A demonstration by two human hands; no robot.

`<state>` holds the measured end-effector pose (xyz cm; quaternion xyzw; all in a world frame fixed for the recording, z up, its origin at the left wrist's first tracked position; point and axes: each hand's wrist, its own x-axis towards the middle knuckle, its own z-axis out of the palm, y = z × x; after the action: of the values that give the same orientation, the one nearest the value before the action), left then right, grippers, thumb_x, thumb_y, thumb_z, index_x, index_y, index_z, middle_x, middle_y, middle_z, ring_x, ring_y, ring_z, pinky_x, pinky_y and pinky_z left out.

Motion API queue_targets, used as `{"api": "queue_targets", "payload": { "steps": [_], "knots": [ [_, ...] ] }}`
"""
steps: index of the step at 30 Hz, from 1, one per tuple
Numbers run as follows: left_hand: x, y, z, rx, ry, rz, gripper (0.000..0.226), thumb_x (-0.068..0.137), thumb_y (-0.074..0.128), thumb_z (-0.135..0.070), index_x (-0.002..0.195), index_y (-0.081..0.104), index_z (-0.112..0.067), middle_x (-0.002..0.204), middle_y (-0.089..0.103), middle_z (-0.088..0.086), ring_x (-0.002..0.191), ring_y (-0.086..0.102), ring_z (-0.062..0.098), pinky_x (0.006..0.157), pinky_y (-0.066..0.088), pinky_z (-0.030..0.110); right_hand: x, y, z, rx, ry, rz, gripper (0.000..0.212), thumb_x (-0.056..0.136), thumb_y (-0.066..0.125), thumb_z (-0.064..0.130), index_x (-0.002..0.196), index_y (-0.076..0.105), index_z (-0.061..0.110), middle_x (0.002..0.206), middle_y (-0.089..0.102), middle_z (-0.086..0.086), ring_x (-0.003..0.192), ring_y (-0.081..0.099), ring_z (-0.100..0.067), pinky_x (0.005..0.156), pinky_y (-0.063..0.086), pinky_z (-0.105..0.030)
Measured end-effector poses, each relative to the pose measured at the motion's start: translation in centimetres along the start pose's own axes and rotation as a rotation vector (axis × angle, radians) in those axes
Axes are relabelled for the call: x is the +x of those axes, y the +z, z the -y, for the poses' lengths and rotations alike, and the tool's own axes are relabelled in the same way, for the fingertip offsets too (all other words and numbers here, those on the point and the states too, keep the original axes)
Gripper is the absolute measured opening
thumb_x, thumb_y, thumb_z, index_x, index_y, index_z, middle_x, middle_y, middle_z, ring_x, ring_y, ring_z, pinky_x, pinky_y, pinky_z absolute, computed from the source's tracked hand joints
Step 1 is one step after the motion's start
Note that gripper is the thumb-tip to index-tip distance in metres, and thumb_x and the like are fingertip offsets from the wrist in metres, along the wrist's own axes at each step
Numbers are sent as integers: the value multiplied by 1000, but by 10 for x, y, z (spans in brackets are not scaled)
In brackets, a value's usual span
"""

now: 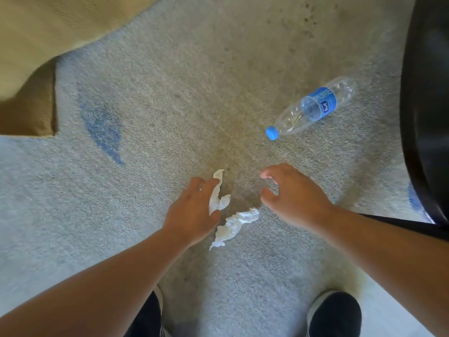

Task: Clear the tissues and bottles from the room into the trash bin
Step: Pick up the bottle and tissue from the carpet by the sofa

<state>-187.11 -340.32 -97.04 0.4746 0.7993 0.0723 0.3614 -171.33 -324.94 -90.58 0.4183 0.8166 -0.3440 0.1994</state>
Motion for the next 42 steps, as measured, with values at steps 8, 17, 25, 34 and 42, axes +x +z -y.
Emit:
{"api": "queue_targets", "payload": {
  "steps": [8, 17, 25, 34, 42],
  "knots": [
    [12, 18, 2, 111, 33, 28, 61, 84, 66, -31, 136, 34, -32, 136, 25, -6, 95, 57, 16, 70, 54, 29, 11, 0, -9, -1, -8, -47, 39, 93, 52, 37, 130, 49, 29, 134, 48, 5, 101, 57, -10, 84, 47, -29],
    [21, 20, 4, 60, 7, 11, 18, 95, 48, -18, 110, 55, -14, 106, 48, -2, 76, 52, 15, 63, 44, 29, 10, -3, -9, -8, -23, -65, 38, 93, 51, 37, 130, 50, 28, 132, 49, 6, 100, 57, -11, 84, 49, -32],
    [17, -11, -5, -15, 145, -101, 26, 92, 45, -17, 117, 47, -21, 103, 54, -7, 74, 54, 12, 57, 35, 20, 15, -6, -8, 1, -41, -90, 38, 94, 51, 36, 131, 50, 27, 133, 48, 6, 100, 55, -8, 84, 47, -30],
    [10, -6, -14, 54, 357, -76, 20, 86, 35, -28, 93, 50, -17, 92, 39, -8, 62, 45, 10, 51, 30, 16, 16, -10, -12, -6, -38, -111, 39, 93, 52, 35, 132, 49, 28, 133, 48, 4, 99, 56, -11, 82, 48, -31],
    [-11, 25, -23, 108, 490, 26, 18, 89, 37, -30, 96, 50, -19, 97, 46, -7, 63, 43, 3, 49, 36, 11, 12, -12, -14, -3, -32, -125, 38, 93, 52, 36, 130, 49, 27, 133, 48, 3, 97, 57, -12, 79, 48, -31]
  ]
}}
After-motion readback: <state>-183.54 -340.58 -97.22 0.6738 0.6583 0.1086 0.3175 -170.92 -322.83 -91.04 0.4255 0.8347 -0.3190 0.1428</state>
